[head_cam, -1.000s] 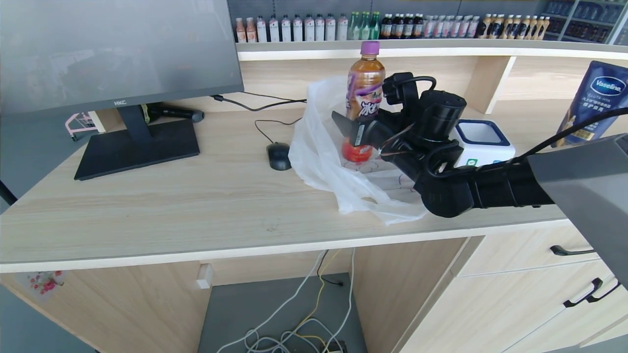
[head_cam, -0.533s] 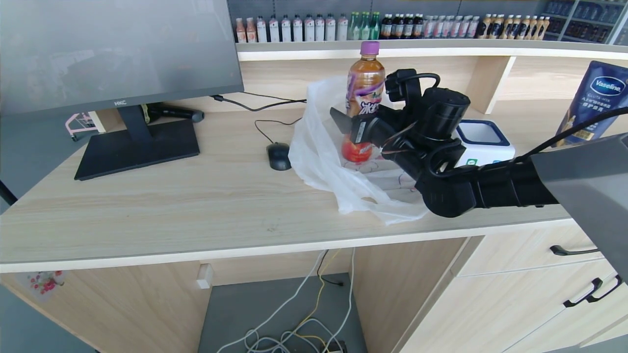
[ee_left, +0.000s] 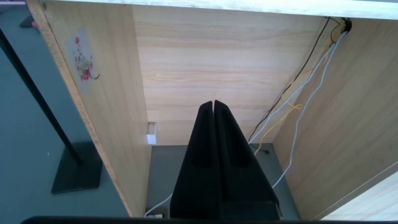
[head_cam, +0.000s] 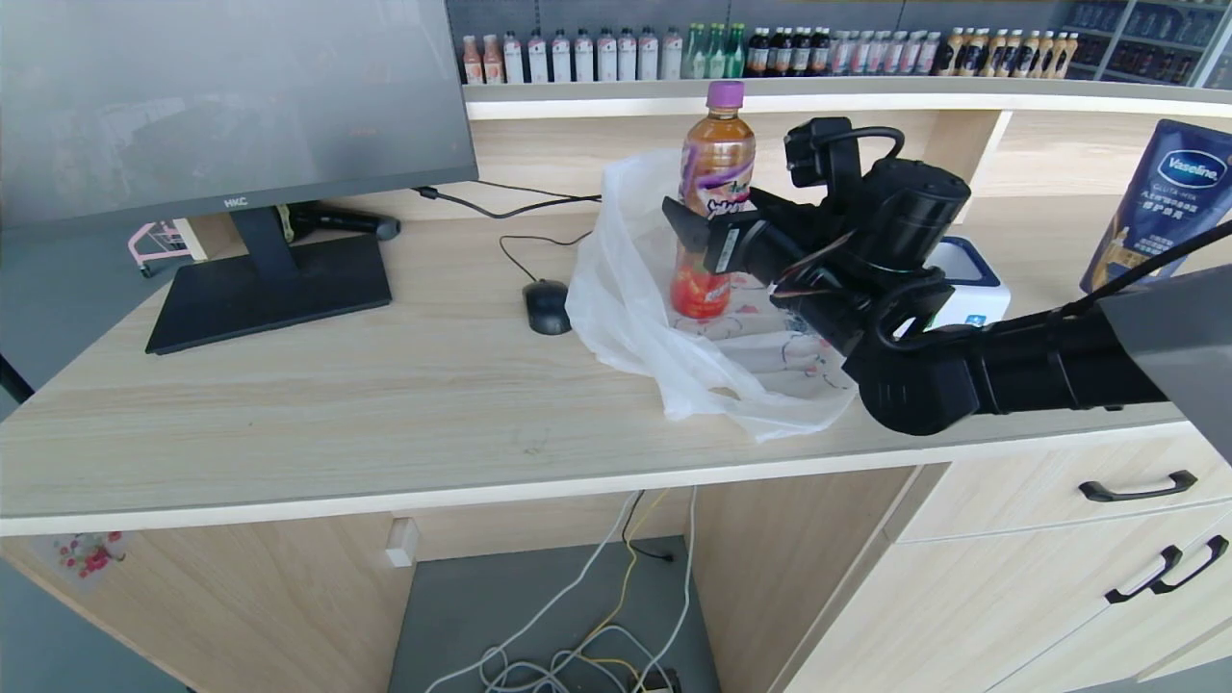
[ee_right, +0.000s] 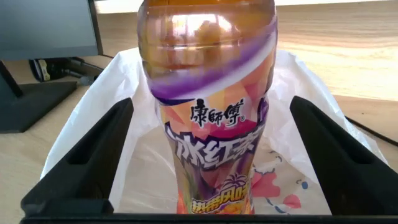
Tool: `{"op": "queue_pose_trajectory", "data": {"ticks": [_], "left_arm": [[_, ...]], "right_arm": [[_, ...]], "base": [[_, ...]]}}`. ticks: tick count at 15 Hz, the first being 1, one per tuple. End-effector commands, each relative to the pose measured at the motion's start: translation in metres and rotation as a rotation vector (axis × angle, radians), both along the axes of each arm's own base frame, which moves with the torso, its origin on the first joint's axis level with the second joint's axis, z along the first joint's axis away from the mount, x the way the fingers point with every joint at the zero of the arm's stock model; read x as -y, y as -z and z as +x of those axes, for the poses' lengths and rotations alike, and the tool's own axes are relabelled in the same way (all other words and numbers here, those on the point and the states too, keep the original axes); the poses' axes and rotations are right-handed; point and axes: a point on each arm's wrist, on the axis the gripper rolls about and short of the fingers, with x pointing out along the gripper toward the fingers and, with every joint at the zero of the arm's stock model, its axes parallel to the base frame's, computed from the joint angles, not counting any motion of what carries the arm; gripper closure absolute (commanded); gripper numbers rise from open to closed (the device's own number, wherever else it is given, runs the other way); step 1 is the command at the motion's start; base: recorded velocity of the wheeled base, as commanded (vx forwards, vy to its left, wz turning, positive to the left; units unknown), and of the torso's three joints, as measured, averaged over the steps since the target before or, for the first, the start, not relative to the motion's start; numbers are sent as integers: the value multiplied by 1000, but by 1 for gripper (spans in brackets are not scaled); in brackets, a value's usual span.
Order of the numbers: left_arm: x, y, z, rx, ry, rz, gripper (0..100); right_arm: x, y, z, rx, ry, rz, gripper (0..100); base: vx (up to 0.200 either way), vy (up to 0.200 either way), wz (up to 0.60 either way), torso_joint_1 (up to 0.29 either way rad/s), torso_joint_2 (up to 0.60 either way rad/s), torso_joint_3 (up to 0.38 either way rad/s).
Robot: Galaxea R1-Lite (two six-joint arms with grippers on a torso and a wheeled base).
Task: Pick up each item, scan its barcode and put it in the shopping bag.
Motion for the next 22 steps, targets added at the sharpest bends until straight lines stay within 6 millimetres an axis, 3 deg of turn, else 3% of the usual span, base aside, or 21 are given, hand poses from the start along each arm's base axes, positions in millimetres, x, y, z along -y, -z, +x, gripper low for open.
{"op": "queue_pose_trajectory", "data": {"ticks": [1,5,8,13,17,18,22], "left_arm": [[0,0,0,0,0,0,100],[0,0,0,0,0,0,100],[0,0,0,0,0,0,100],[0,0,0,0,0,0,100],[0,0,0,0,0,0,100],[0,0,0,0,0,-2,100],[0,0,0,0,0,0,100]], "right_arm": [[17,-22,-30,28,9,16,0],[31,-33,-61,77,10,35,0],[47,-25,-87,152,78,101,0],[52,-9,-138,201,47,82,0],[58,-3,-149,222,47,85,0],[58,7,-157,212,38,64,0],[69,14,-179,189,34,31,0]], "base": [[0,0,0,0,0,0],[0,0,0,0,0,0],[0,0,0,0,0,0],[0,0,0,0,0,0],[0,0,0,0,0,0],[0,0,0,0,0,0],[0,0,0,0,0,0]]}}
